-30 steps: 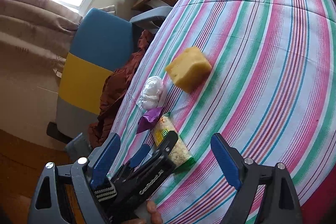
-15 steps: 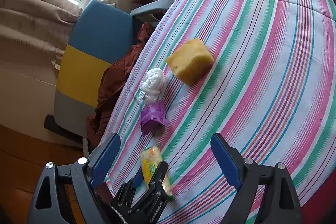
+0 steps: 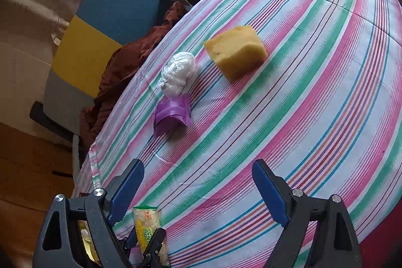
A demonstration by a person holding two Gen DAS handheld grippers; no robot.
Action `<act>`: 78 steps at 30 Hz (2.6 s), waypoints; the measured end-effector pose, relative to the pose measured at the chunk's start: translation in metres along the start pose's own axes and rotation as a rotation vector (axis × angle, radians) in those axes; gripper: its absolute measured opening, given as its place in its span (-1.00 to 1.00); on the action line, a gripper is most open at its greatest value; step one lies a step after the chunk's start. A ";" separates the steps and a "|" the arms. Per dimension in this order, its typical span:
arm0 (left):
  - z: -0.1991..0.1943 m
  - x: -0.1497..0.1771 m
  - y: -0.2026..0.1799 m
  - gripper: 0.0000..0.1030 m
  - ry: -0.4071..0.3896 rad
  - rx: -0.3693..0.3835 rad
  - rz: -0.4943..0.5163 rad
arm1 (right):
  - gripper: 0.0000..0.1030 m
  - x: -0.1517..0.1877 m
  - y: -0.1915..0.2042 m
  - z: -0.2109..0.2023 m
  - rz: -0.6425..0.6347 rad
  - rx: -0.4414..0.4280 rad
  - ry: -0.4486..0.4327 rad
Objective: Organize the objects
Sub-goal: 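Close the left gripper on the WEIDAN rice packet and lift it, then close the right gripper on the small yellow sponge and lift it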
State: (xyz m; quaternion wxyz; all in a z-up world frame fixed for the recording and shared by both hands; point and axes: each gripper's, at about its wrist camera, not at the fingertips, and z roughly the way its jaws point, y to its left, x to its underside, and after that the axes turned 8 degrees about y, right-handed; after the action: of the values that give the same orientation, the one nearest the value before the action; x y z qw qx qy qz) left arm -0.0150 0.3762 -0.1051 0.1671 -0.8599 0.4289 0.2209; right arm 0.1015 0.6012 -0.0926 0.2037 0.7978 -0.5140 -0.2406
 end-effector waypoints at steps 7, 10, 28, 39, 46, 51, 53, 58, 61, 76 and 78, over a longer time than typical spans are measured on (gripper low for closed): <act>-0.001 0.002 0.001 -0.05 -0.019 0.005 0.003 | 0.74 0.002 0.010 0.012 -0.063 0.073 0.042; -0.001 0.003 0.002 -0.05 -0.022 0.008 0.001 | 0.74 0.004 0.015 0.014 -0.096 0.098 0.051; -0.001 0.003 0.006 -0.04 -0.030 0.039 -0.018 | 0.74 0.012 0.028 0.021 -0.185 0.193 0.079; -0.002 0.003 0.005 -0.04 -0.029 0.049 -0.024 | 0.74 0.014 0.039 0.021 -0.209 0.194 0.108; -0.003 0.003 0.009 -0.04 -0.031 0.067 -0.035 | 0.74 -0.030 0.047 0.005 -0.255 0.342 -0.005; -0.003 0.004 0.009 -0.04 -0.030 0.071 -0.037 | 0.74 -0.078 0.043 0.017 -0.275 0.483 -0.077; -0.003 0.004 0.009 -0.04 -0.030 0.070 -0.035 | 0.74 -0.095 0.036 0.030 -0.263 0.524 -0.063; -0.003 0.004 0.009 -0.03 -0.030 0.069 -0.034 | 0.70 -0.125 0.015 0.060 -0.216 0.572 -0.007; -0.003 0.005 0.009 -0.03 -0.031 0.066 -0.031 | 0.29 -0.123 0.012 0.071 -0.240 0.569 0.039; -0.002 0.003 0.011 -0.04 -0.034 0.084 -0.042 | 0.26 0.019 0.055 0.060 -0.443 0.405 0.241; -0.003 0.003 0.011 -0.06 -0.034 0.082 -0.041 | 0.26 0.025 0.055 0.061 -0.447 0.425 0.231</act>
State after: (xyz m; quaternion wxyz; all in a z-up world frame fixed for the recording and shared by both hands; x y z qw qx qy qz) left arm -0.0216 0.3664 -0.1058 0.2139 -0.8571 0.4170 0.2140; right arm 0.0345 0.5525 -0.1145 0.0317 0.9376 -0.3382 -0.0748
